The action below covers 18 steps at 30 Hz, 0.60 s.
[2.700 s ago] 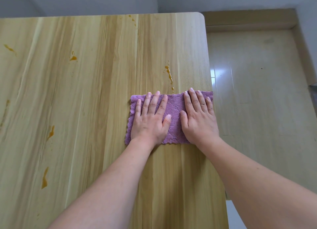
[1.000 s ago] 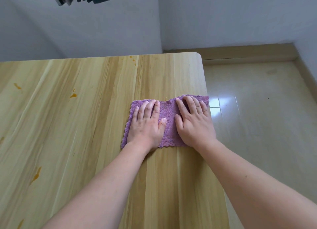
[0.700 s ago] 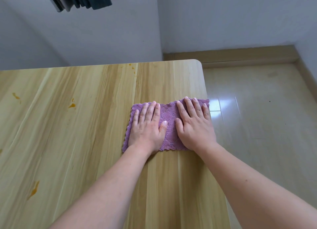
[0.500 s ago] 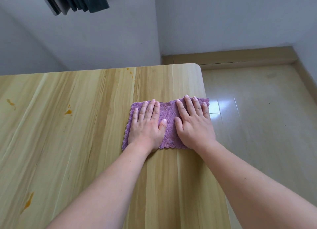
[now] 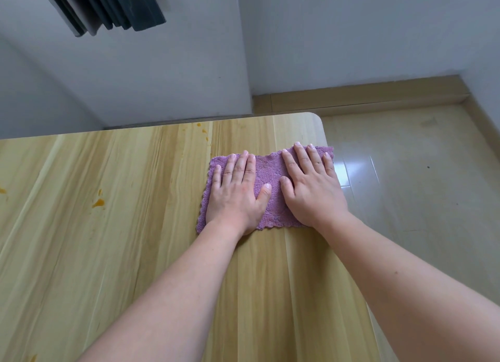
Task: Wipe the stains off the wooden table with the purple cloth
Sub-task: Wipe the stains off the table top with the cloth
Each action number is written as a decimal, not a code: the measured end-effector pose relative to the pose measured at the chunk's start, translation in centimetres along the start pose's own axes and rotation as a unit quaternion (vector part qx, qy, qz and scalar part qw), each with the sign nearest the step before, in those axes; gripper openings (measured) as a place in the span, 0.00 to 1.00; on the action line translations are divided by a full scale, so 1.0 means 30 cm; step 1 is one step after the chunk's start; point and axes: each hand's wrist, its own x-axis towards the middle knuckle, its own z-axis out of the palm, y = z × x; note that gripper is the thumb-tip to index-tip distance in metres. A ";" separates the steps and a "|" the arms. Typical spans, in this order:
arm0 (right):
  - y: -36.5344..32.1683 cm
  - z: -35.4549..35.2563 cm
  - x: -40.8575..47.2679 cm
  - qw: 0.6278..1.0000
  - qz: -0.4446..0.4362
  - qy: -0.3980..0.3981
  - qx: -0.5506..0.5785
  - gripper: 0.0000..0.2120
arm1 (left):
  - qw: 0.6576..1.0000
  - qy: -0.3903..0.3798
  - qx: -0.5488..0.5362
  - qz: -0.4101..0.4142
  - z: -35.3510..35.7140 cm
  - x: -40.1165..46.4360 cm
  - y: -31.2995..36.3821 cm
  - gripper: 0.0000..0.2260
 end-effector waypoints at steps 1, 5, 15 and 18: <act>0.003 0.000 0.015 1.000 -0.001 0.002 -0.002 0.29 | 1.000 0.001 0.001 0.002 0.000 0.012 -0.002 0.34; 0.006 -0.005 0.078 1.000 -0.006 0.010 0.000 0.29 | 1.000 0.008 -0.003 0.003 -0.003 0.071 -0.013 0.33; 0.022 -0.004 0.224 1.000 -0.005 0.012 -0.004 0.29 | 1.000 0.019 -0.006 0.006 -0.005 0.221 -0.038 0.33; 0.026 -0.006 0.262 1.000 -0.002 0.014 -0.006 0.29 | 1.000 0.020 -0.007 0.007 -0.007 0.258 -0.041 0.33</act>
